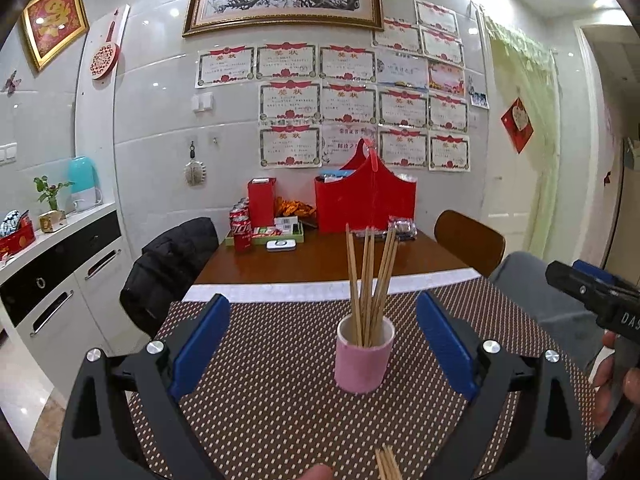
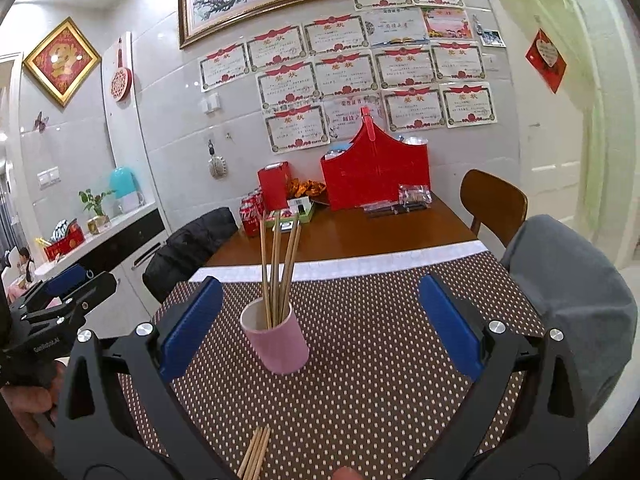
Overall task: Organize utensils
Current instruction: 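Move the right tool back over the chopstick pile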
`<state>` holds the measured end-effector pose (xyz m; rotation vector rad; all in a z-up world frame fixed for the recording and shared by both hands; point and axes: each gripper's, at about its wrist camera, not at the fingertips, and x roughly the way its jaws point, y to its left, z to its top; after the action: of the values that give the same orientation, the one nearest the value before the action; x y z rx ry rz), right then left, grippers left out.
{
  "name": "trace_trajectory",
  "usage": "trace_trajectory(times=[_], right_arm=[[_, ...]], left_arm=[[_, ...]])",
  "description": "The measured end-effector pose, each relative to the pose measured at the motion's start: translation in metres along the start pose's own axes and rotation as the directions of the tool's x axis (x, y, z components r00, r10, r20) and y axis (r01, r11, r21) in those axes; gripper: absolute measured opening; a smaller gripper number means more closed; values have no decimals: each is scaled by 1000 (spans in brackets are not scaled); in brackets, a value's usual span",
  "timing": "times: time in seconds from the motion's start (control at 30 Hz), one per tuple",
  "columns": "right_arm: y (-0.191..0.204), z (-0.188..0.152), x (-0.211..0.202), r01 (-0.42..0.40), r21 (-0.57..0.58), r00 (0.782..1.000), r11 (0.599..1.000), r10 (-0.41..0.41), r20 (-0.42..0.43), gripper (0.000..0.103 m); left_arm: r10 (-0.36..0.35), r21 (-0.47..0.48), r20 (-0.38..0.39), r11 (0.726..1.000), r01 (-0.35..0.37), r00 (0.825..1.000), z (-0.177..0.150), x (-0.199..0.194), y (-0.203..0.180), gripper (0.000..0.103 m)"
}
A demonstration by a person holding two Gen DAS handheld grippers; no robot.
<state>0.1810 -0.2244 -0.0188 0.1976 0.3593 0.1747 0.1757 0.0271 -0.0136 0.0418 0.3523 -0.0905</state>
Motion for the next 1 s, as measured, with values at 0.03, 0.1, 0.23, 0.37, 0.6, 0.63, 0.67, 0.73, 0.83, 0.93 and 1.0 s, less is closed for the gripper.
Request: trace_trajectory(times=[0.03,0.1,0.23,0.37,0.6,0.63,0.67,0.73,0.83,0.93,1.0], right_arm=[[2,-2,-1,3,-2,1000,1000,-3,-8,97],[3,-9,-7,3,-2,1000,1000,-3,-27,97],[11,-22,-10,-2,-26,998,1000,1,-67,97],[16,-34,-9,-7,-47,994,999,2,-108,97],[10,-61,-1,11,-46,983,999,-19,-183,97],[8,-65,-1,15,-42,981,999,-23,-192,97],[7,-68,-1,17,-39,979,999,-25,-201,97],[6,-74,-2,18,-40,976,999,-26,-216,97],[4,-85,-1,18,-47,968,999,-29,-248,97],[1,-101,2,19,-43,957,999,-31,-290,97],[-1,-110,4,19,-36,948,999,-29,-316,97]], left_arm=[[1,2,-12,1000,-1,1000,-4,-2,0,93],[-5,-3,-40,1000,5,999,-14,-4,1,93],[-17,-19,-96,1000,15,995,-36,-3,5,93],[-22,-18,-157,1000,20,987,-58,2,6,93],[-46,-11,-258,999,44,965,-99,5,6,93],[-48,-10,-267,999,47,962,-103,6,6,93],[-46,-6,-285,999,46,958,-110,7,6,93],[-40,-4,-312,999,41,949,-120,8,5,93],[-52,-14,-371,999,51,927,-141,11,3,93],[-55,23,-434,997,71,899,-164,14,-7,93],[-52,47,-475,995,84,878,-181,16,-16,93]])
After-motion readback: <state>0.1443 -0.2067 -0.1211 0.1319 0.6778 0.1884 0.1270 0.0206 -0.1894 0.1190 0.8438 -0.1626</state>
